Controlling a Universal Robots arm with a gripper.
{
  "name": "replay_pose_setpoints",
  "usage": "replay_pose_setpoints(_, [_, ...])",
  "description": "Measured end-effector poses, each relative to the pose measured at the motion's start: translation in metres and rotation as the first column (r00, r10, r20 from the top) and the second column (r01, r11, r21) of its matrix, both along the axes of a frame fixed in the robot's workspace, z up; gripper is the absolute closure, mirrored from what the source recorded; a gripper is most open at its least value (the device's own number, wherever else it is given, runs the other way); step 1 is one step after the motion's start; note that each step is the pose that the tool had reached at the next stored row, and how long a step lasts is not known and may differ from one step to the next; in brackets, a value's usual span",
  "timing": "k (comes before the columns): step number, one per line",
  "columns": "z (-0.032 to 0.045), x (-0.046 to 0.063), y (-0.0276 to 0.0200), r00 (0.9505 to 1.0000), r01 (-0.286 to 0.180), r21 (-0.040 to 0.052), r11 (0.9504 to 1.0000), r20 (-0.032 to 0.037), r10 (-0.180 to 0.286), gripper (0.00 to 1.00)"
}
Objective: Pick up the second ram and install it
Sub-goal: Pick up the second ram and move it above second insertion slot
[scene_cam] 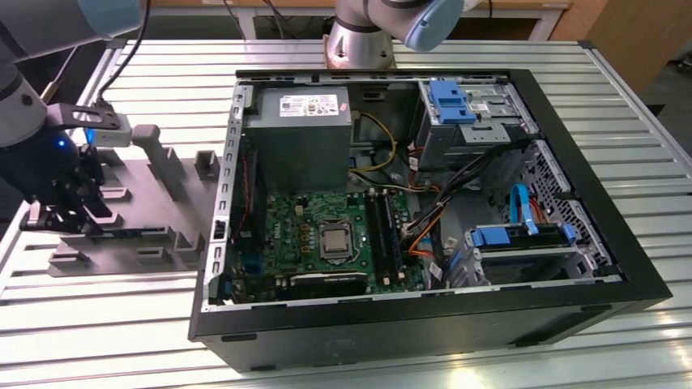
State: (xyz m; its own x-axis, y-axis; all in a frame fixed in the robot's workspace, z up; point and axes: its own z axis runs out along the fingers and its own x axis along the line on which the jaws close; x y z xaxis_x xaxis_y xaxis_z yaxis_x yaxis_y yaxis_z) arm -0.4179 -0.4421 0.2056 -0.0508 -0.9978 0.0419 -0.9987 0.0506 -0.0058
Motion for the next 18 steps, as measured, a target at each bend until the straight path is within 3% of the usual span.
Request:
replay_pose_setpoints(6, [-0.0101, 0.002, -0.0002, 1.0000, 0.000, 0.0000, 1.0000, 0.0003, 0.000, 0.63])
replay_pose_setpoints(11, [-0.0123, 0.002, -0.0004, 1.0000, 0.000, -0.0014, 1.0000, 0.0010, 0.000, 0.63])
replay_pose_setpoints(13, [-0.0131, 0.002, -0.0011, 1.0000, 0.000, -0.0027, 1.0000, 0.0059, 0.000, 0.63])
replay_pose_setpoints(17, [-0.0153, 0.002, -0.0018, 0.9998, 0.000, -0.0059, 1.0000, 0.0221, 0.000, 0.63])
replay_pose_setpoints(18, [-0.0158, 0.002, -0.0019, 0.9997, 0.000, -0.0058, 1.0000, 0.0230, 0.000, 0.63])
